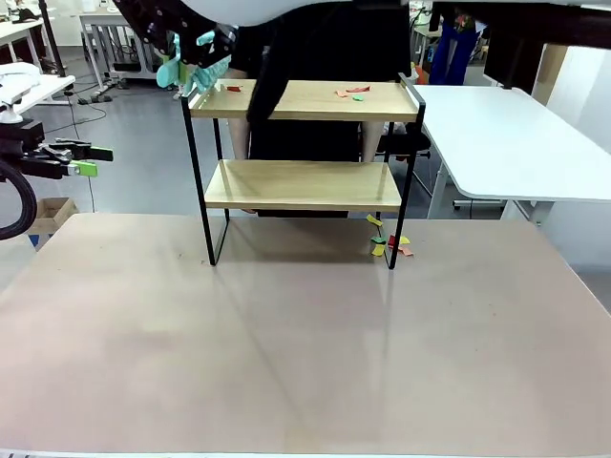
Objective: Clean the shelf.
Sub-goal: Clean the specific section of the Shelf indicated by the human with the Duster.
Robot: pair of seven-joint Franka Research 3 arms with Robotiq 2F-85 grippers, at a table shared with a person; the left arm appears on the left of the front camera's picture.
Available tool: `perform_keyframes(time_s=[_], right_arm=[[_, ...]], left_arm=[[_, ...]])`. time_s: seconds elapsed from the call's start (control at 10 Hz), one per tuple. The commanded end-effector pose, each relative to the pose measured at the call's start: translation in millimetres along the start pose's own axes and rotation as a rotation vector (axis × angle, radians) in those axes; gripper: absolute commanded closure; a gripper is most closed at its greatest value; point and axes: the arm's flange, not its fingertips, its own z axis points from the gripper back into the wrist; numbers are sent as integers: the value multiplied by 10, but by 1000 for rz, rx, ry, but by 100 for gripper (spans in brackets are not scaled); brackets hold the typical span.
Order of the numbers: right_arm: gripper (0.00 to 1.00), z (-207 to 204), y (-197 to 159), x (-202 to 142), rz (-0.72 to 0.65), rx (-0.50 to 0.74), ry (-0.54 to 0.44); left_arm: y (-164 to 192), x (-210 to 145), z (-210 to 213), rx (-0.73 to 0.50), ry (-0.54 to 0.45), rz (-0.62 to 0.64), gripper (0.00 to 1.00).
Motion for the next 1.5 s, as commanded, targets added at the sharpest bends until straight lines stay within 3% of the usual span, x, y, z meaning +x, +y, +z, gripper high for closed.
perform_keyframes(time_s=[0.0, 0.5, 1.1, 1.4], right_arm=[[87, 12, 136, 72, -56, -20, 7], [87, -191, -116, 21, -39, -56, 94], [87, -233, -54, 7, -37, -62, 63], [87, -177, -311, 180, 21, -124, 127]], left_arm=[[-13, 28, -1, 2, -1, -9, 0], [-13, 28, -1, 2, -1, -9, 0], [-13, 28, -1, 2, -1, -9, 0], [-13, 28, -1, 2, -1, -9, 0]])
